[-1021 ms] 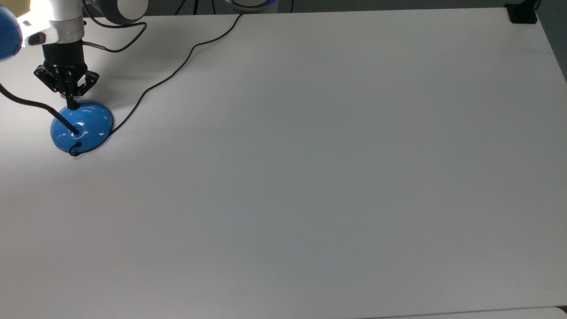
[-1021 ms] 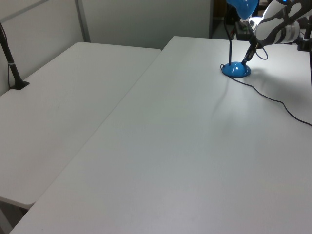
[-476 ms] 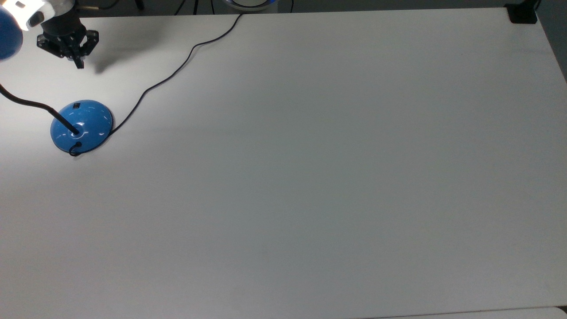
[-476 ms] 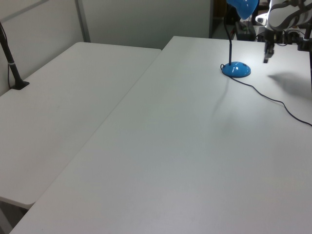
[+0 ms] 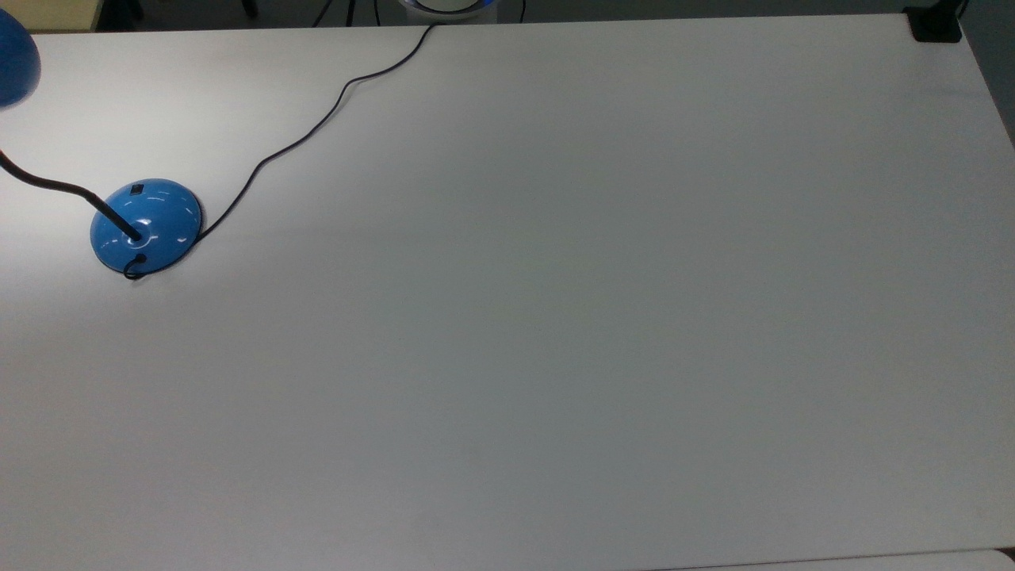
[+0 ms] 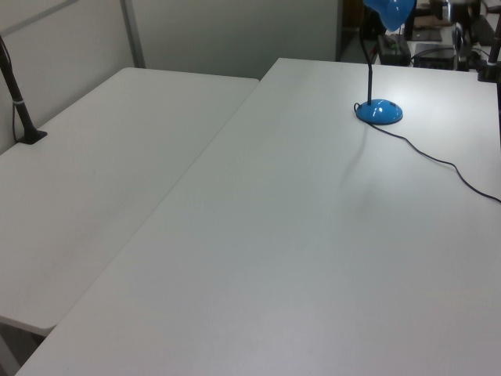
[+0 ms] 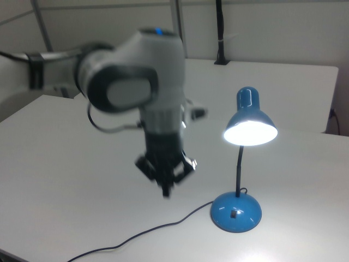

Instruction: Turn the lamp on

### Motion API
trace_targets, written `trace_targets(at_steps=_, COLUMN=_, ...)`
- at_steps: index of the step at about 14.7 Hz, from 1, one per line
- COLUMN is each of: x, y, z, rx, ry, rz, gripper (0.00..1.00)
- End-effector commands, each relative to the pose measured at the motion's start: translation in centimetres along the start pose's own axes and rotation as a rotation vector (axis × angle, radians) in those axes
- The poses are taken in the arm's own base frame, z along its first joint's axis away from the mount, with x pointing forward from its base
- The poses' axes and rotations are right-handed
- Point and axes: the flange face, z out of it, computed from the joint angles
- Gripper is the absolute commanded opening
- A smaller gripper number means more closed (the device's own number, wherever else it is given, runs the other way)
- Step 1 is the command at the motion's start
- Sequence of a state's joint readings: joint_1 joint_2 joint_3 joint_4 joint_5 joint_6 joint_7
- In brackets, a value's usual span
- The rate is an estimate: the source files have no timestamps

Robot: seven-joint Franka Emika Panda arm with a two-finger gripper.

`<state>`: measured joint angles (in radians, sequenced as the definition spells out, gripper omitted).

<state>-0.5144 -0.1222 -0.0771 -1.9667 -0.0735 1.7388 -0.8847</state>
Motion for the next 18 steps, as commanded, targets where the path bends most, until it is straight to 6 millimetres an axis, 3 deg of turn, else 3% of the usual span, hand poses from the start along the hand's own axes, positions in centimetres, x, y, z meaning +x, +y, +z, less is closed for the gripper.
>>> trace_targets(at_steps=1, x=6.7, y=-6.6, z=-8.1, rx=-0.006, ry=0.074, rz=0.195, gripper=0.00)
trace_targets(at_steps=4, x=10.0, y=-10.5, z=-12.2, rx=-0.042, ry=0.147, rz=0.268, gripper=0.06)
trace_targets(at_steps=6, x=11.6, y=-12.3, z=-13.4, rx=-0.017, ry=0.188, rz=0.284, gripper=0.31)
trace_targets(at_steps=8, x=12.7, y=-13.2, z=-13.7, rx=-0.004, ry=0.201, rz=0.278, gripper=0.40)
trace_targets(at_steps=9, x=13.2, y=-13.2, z=-13.4, rx=-0.003, ry=0.201, rz=0.276, gripper=0.49)
trace_targets(at_steps=11, x=14.3, y=-13.2, z=-13.2, rx=-0.006, ry=0.197, rz=0.267, gripper=1.00)
trace_targets(at_steps=18, x=16.2, y=-15.0, z=-13.2, rx=-0.011, ry=0.193, rz=0.242, gripper=1.00)
